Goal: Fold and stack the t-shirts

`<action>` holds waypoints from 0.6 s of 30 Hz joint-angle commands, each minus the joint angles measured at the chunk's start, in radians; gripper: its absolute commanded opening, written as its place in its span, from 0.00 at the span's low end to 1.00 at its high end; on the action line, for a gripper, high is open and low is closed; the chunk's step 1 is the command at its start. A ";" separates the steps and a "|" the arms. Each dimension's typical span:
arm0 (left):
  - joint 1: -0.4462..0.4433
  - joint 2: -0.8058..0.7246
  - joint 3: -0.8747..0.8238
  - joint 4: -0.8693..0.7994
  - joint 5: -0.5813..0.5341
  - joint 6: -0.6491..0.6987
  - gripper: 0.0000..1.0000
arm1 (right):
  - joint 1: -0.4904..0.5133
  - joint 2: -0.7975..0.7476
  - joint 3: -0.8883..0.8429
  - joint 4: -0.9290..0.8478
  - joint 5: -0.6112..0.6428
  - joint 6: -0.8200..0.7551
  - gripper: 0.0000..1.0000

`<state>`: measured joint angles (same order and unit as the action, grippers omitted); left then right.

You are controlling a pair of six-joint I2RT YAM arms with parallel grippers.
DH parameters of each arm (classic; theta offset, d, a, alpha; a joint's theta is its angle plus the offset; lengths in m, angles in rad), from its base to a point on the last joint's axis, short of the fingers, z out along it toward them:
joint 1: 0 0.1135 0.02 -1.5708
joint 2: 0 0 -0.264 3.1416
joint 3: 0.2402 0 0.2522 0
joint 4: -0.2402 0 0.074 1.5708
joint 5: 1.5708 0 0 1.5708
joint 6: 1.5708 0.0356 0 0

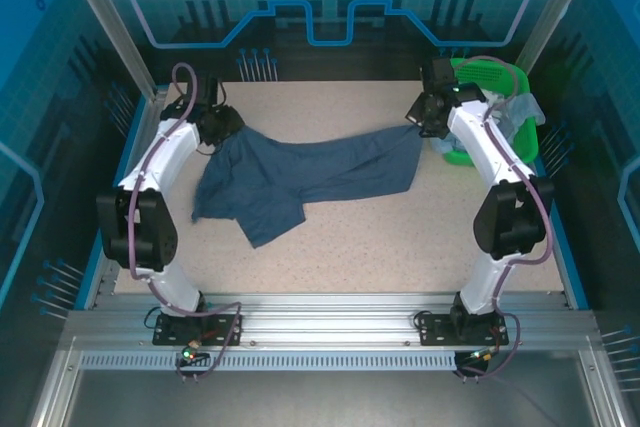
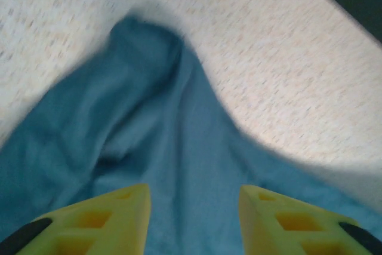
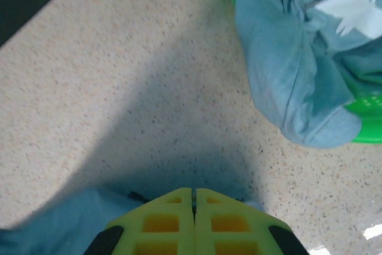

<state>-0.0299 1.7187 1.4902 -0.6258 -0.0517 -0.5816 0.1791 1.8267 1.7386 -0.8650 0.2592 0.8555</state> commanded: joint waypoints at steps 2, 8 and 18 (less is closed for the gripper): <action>-0.024 -0.214 -0.110 -0.183 0.015 -0.080 0.46 | 0.020 -0.067 -0.075 -0.019 -0.018 -0.027 0.00; -0.139 -0.412 -0.490 -0.268 0.179 -0.244 0.46 | 0.050 -0.126 -0.154 -0.029 -0.060 -0.043 0.00; -0.197 -0.273 -0.638 -0.108 0.247 -0.362 0.54 | 0.106 -0.235 -0.272 -0.025 -0.062 -0.057 0.00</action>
<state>-0.2157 1.4158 0.8455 -0.7670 0.1658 -0.8986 0.2836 1.6291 1.4986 -0.8780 0.2062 0.8101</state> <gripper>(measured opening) 0.546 0.043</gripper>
